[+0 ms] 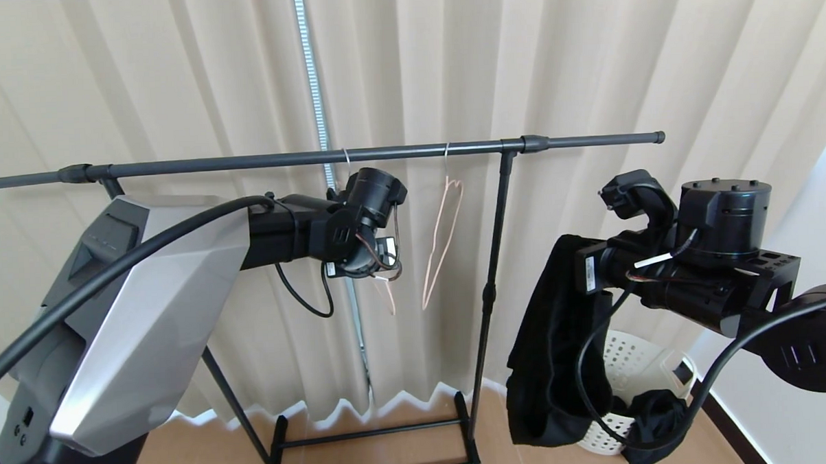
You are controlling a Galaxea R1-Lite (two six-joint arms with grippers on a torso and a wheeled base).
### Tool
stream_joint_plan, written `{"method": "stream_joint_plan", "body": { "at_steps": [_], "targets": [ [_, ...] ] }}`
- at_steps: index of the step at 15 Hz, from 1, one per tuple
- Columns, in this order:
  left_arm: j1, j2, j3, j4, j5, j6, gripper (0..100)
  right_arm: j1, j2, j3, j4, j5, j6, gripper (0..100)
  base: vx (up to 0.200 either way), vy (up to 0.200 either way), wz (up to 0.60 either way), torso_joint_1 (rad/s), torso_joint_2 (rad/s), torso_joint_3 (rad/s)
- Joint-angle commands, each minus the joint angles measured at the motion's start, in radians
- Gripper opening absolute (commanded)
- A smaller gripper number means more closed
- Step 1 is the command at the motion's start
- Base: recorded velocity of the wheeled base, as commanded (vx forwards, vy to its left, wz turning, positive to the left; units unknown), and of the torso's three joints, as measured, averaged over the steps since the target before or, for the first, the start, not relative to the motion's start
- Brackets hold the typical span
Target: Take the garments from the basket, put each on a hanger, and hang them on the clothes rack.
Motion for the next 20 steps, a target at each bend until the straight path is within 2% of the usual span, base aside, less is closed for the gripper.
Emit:
{"method": "stream_joint_plan", "body": {
  "at_steps": [1,7,14,16,20],
  "targets": [
    [0.004,-0.003,0.001,0.0,0.0,0.001,0,0.001,0.002,0.001,0.0,0.0,0.0,0,0.0,0.0,0.0,0.0,0.0,0.0],
    [0.004,-0.024,0.001,0.0,-0.003,0.026,0,0.002,0.002,0.006,0.0,0.0,0.0,0,0.0,0.0,0.0,0.0,0.0,0.0],
    [-0.006,-0.144,0.014,0.006,-0.003,0.07,0,0.002,0.002,0.006,0.0,0.0,0.0,0,0.0,0.0,0.0,0.0,0.0,0.0],
    [-0.02,-0.202,0.079,0.006,-0.003,0.075,0,0.002,0.0,0.006,0.0,0.0,0.0,0,0.0,0.0,0.0,0.0,0.0,0.0],
    [-0.042,-0.376,0.313,0.001,-0.001,0.112,0,0.001,-0.006,0.006,0.0,0.0,0.0,0,0.0,0.0,0.0,0.0,0.0,0.0]
  ]
}}
